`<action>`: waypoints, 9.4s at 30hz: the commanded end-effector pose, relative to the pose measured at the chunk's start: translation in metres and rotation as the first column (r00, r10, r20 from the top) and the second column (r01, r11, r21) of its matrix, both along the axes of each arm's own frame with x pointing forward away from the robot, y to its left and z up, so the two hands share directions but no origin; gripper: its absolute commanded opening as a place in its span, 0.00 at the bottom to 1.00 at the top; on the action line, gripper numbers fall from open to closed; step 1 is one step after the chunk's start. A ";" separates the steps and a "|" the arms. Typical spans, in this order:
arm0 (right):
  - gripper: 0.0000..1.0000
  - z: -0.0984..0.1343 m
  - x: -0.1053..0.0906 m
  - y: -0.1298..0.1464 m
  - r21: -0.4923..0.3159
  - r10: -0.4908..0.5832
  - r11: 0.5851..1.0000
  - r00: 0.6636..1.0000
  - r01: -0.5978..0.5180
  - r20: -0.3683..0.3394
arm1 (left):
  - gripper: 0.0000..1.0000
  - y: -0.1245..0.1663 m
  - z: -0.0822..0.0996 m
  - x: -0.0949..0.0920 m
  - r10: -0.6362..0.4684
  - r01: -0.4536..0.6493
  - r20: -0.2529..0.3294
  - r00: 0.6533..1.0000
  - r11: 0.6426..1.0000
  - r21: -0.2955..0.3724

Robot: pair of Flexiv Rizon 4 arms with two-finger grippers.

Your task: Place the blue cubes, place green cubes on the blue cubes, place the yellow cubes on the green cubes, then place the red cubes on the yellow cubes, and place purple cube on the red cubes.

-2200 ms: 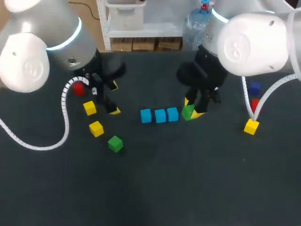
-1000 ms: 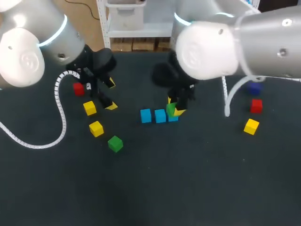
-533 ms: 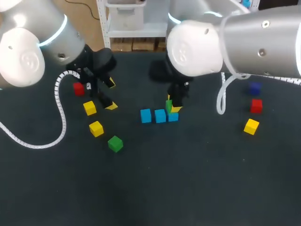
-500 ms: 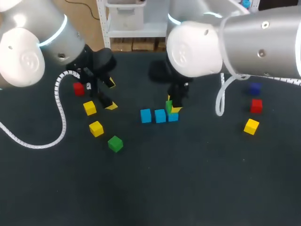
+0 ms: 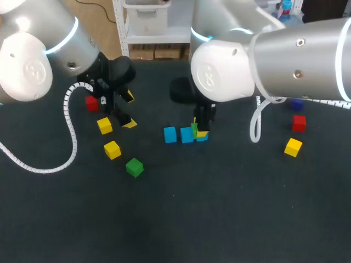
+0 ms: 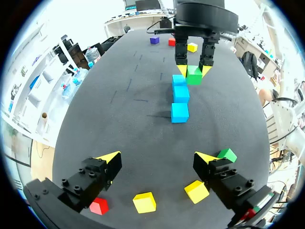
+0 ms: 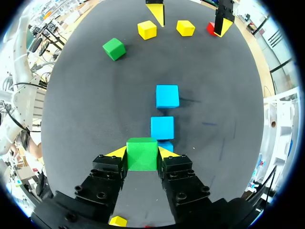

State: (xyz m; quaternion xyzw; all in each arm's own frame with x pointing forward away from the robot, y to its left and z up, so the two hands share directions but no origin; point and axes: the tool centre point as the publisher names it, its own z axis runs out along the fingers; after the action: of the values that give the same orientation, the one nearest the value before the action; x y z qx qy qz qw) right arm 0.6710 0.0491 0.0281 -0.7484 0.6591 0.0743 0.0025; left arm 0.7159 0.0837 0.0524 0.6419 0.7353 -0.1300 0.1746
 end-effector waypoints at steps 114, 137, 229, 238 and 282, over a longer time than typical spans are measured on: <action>0.00 -0.014 0.023 0.006 -0.026 0.003 1.000 1.000 -0.004 -0.023 | 1.00 0.001 -0.001 0.000 -0.003 0.003 0.002 1.000 1.000 -0.004; 0.00 -0.015 0.022 0.006 -0.022 -0.002 1.000 1.000 0.002 -0.026 | 1.00 0.001 -0.001 0.000 -0.003 0.003 0.002 1.000 1.000 -0.004; 1.00 0.048 0.007 -0.092 0.761 -0.033 0.633 0.977 -0.144 0.212 | 1.00 0.001 -0.001 0.000 -0.003 0.003 0.002 1.000 1.000 -0.004; 1.00 0.074 0.013 -0.100 0.730 -0.035 0.672 0.980 -0.123 0.198 | 1.00 0.001 -0.001 0.000 -0.003 0.003 0.002 1.000 1.000 -0.004; 1.00 0.075 0.027 -0.105 0.647 0.047 0.750 0.988 -0.133 0.149 | 1.00 -0.003 -0.001 -0.096 0.072 -0.020 -0.279 0.958 0.982 0.186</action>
State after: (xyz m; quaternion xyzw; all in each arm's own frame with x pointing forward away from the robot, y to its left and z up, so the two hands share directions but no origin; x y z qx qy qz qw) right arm 0.6977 -0.0563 0.1033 -0.7343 0.5531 0.2542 0.3004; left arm 0.6245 0.0781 0.0525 0.6128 0.7758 -0.1502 0.0051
